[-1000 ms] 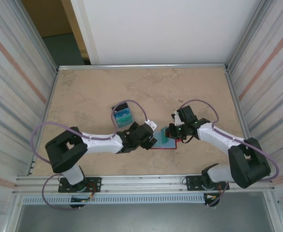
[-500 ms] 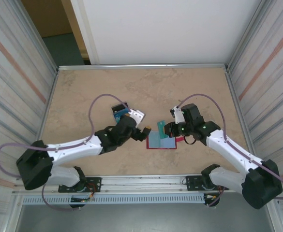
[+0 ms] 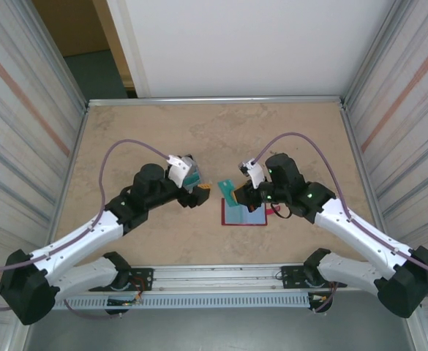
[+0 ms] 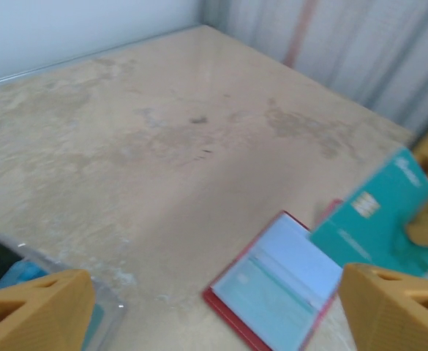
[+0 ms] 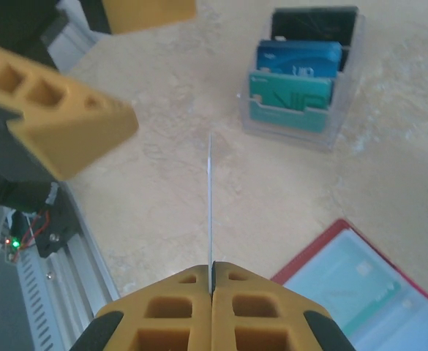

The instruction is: Take the credit cards out of the card holder

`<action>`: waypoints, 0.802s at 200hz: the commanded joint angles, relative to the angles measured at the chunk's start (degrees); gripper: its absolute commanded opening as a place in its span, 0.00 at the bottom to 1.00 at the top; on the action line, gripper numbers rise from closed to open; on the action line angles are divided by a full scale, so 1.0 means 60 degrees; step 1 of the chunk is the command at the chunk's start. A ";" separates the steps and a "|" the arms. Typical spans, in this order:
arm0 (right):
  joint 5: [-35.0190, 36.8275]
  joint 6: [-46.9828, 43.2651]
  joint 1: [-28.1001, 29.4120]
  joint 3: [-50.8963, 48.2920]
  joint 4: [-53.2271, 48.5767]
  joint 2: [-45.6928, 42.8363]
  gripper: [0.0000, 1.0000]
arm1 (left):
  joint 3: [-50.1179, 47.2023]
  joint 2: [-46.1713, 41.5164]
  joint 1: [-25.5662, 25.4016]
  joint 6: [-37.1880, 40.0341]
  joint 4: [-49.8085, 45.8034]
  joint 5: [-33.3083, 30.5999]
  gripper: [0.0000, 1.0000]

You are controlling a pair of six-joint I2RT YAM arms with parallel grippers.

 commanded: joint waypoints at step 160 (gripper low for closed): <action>-0.0944 -0.2367 0.0756 0.2019 -0.1707 0.1437 0.00 | 0.1877 0.1340 -0.0045 0.3322 -0.2354 0.4611 0.17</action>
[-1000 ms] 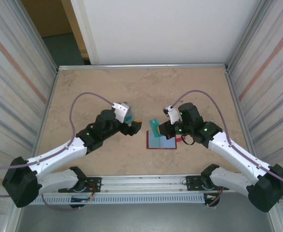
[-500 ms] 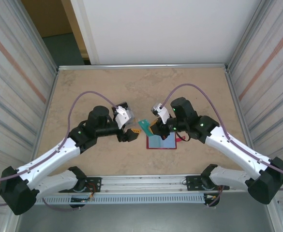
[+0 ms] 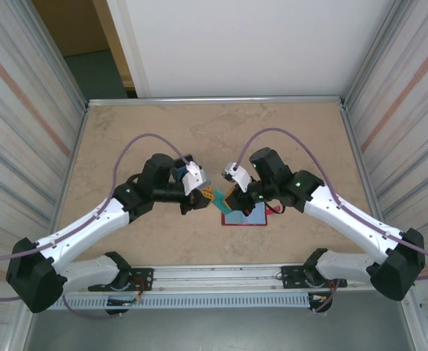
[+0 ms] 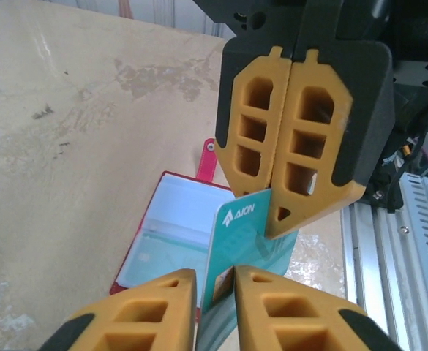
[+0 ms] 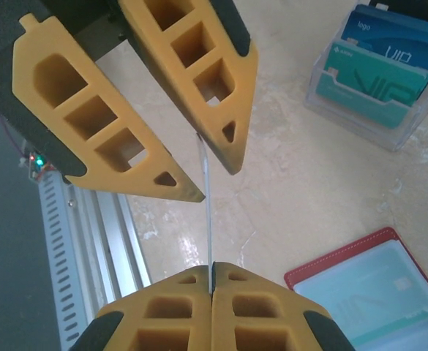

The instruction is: Take the credit cards out of the card holder

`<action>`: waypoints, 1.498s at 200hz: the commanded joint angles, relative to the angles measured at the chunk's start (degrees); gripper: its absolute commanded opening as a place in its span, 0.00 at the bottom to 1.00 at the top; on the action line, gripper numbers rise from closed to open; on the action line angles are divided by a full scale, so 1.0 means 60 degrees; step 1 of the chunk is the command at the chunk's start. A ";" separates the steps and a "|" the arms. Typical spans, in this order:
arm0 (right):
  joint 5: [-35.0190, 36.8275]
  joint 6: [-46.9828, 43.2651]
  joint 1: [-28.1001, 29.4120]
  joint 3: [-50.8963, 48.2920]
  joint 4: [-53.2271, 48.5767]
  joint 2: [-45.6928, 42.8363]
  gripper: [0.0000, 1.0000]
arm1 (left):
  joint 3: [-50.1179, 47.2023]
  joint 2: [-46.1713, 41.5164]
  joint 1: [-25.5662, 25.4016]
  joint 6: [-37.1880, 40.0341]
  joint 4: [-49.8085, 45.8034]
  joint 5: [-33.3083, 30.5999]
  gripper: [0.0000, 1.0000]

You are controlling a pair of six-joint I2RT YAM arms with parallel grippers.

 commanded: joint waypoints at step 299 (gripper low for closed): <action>-0.0859 0.8307 -0.1358 -0.4082 1.2300 0.0010 0.73 | -0.3561 -0.4182 0.0385 -0.7585 0.5391 -0.4219 0.00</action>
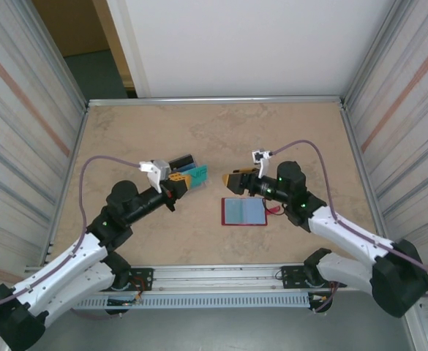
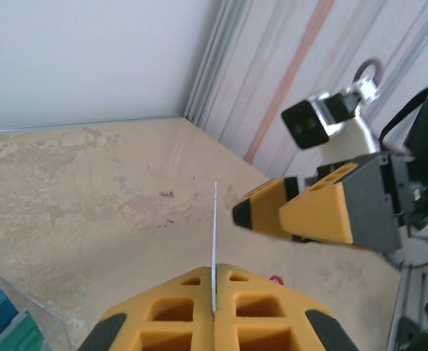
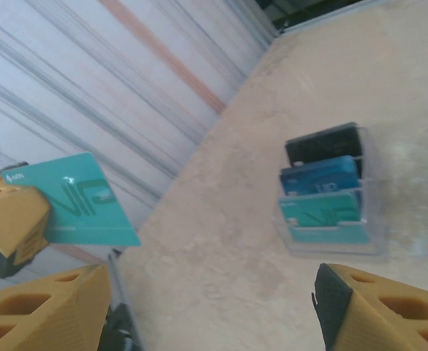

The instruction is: Take the credit cards out of the card holder

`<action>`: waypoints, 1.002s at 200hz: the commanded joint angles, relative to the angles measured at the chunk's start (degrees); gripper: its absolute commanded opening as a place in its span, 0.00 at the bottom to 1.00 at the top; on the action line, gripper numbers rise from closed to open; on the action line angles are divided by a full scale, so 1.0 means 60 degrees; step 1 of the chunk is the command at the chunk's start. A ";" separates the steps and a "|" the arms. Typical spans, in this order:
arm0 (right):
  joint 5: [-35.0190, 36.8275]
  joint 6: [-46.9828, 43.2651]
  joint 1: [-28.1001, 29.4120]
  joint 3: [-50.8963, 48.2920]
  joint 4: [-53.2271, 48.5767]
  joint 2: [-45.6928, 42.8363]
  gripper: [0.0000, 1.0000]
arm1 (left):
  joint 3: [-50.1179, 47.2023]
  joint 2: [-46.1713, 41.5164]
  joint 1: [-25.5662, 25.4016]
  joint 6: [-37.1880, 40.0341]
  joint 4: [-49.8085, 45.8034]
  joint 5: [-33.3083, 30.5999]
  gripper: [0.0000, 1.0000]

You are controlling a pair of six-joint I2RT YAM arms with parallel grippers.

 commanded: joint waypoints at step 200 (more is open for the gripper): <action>-0.3127 -0.0023 0.0550 0.2137 0.1993 0.2246 0.00 | 0.0583 -0.0059 0.0784 -0.0968 -0.0556 0.0830 0.33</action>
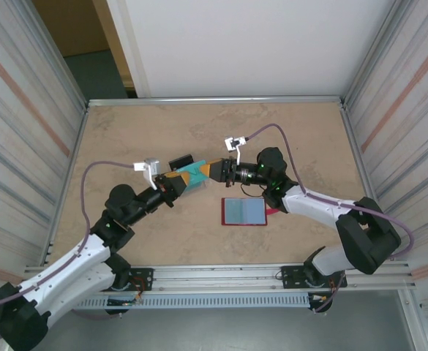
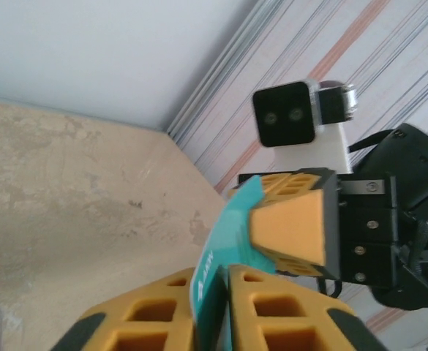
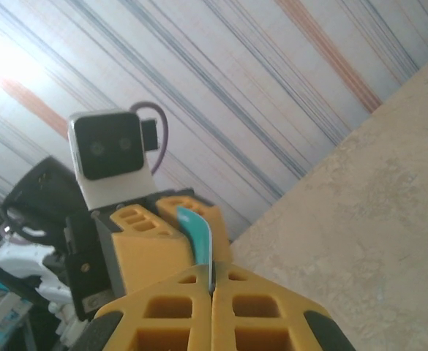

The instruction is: Take the credit cards out of the card holder

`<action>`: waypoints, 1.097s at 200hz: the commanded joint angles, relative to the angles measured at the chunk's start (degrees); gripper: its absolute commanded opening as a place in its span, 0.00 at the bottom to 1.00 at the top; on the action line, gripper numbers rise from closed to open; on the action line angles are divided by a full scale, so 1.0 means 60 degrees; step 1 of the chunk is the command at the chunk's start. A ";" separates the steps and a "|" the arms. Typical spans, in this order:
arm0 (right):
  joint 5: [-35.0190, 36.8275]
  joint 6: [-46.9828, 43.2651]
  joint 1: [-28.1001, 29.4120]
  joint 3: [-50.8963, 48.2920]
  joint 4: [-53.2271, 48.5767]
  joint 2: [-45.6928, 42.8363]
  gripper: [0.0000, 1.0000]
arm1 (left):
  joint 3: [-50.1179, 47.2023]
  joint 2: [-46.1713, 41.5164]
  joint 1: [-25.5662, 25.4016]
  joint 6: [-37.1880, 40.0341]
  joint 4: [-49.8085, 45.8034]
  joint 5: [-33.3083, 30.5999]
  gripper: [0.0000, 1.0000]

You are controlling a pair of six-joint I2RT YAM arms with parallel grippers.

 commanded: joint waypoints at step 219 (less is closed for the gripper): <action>-0.0510 -0.4464 0.0010 0.0585 -0.7218 -0.3517 0.00 | 0.5835 0.3737 0.0292 0.7337 -0.8086 0.5598 0.46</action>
